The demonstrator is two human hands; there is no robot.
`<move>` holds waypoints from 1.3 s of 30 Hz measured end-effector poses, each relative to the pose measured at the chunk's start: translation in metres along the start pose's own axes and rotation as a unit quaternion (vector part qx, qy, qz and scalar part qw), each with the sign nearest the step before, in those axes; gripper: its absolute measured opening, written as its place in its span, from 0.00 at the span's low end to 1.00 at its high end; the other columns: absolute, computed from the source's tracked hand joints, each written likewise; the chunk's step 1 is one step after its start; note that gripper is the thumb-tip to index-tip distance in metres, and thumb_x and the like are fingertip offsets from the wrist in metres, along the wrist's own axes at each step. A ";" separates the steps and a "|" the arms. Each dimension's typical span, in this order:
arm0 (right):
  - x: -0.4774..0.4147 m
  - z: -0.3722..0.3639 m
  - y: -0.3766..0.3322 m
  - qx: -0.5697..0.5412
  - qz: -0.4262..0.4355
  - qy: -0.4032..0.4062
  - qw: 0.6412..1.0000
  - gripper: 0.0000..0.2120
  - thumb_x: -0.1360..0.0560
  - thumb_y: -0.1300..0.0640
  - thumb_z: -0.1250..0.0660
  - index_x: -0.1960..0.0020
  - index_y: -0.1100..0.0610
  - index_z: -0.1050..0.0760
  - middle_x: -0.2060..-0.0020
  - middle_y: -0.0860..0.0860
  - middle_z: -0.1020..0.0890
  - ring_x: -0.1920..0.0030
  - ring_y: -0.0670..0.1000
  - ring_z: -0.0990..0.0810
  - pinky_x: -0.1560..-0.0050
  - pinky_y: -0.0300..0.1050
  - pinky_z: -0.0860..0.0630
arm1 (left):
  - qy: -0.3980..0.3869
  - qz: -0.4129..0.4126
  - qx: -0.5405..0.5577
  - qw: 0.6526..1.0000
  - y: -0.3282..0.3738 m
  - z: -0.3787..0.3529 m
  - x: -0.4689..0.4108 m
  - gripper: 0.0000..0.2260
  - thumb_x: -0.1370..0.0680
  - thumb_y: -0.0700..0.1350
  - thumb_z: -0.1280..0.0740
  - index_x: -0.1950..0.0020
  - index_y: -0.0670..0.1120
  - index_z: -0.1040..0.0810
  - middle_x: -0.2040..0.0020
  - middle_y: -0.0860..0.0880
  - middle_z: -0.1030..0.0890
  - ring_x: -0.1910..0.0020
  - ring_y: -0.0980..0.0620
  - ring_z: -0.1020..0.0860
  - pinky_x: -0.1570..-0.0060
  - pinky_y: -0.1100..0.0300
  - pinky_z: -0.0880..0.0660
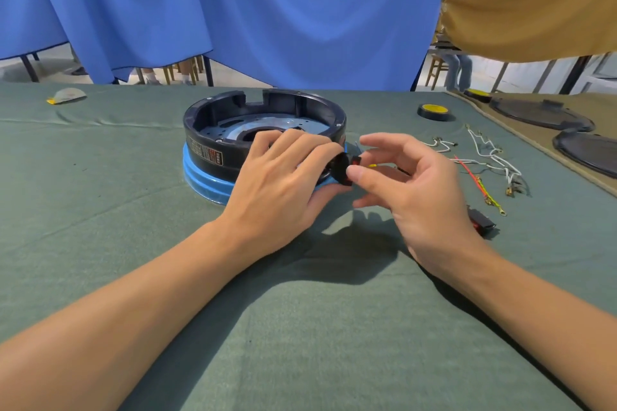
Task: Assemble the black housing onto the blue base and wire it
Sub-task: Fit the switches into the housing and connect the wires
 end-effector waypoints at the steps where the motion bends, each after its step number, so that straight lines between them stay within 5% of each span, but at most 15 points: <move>1: 0.001 -0.001 -0.001 0.006 0.008 -0.007 1.000 0.15 0.30 0.68 0.26 0.47 0.56 0.21 0.61 0.51 0.19 0.60 0.48 0.17 0.65 0.42 0.19 | 0.012 0.007 0.006 1.000 -0.002 0.000 0.000 0.17 0.22 0.53 0.32 0.46 0.40 0.19 0.50 0.46 0.17 0.51 0.43 0.20 0.49 0.48 0.28; 31: 0.014 -0.012 -0.017 0.133 0.120 -0.032 0.983 0.18 0.30 0.68 0.26 0.43 0.55 0.22 0.57 0.47 0.18 0.52 0.46 0.18 0.64 0.39 0.19 | 0.042 0.028 0.040 0.998 -0.005 0.003 0.003 0.16 0.24 0.48 0.29 0.49 0.35 0.21 0.54 0.41 0.19 0.56 0.40 0.22 0.57 0.44 0.25; 36: 0.013 -0.011 -0.011 0.153 0.106 -0.017 0.982 0.17 0.31 0.63 0.24 0.44 0.55 0.21 0.58 0.46 0.17 0.52 0.48 0.18 0.59 0.57 0.19 | 0.047 0.021 0.034 0.998 -0.004 0.004 0.001 0.17 0.23 0.51 0.32 0.50 0.36 0.20 0.55 0.42 0.18 0.56 0.41 0.22 0.56 0.45 0.25; 39: 0.008 -0.010 -0.006 0.198 0.102 -0.008 0.975 0.14 0.29 0.63 0.26 0.45 0.55 0.20 0.58 0.47 0.16 0.54 0.48 0.17 0.57 0.57 0.19 | 0.039 0.002 0.004 0.999 -0.005 0.005 0.000 0.19 0.23 0.56 0.32 0.49 0.38 0.19 0.52 0.45 0.17 0.53 0.42 0.20 0.53 0.47 0.26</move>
Point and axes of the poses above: each hand's wrist, its own x-axis away from the middle knuckle, its own z-axis out of the back of the hand, y = z × x, the point moved 5 cm from there along -x, towards the middle knuckle
